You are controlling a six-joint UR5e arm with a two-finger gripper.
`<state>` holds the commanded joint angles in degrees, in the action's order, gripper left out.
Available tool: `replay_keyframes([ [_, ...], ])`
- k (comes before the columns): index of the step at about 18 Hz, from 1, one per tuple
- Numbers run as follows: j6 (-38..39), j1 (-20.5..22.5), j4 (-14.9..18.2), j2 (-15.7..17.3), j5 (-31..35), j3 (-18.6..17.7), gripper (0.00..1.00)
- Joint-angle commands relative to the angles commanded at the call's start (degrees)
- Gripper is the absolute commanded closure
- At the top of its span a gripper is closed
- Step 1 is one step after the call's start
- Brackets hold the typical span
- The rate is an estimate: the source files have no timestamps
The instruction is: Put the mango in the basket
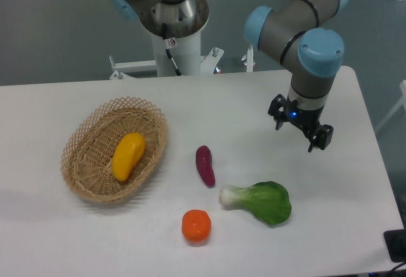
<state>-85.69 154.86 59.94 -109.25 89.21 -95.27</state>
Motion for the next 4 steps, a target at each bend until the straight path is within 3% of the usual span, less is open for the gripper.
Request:
replay_keyframes([
  [4, 0.0, 0.35, 0.09, 0.09, -0.44, 0.0, 0.0],
])
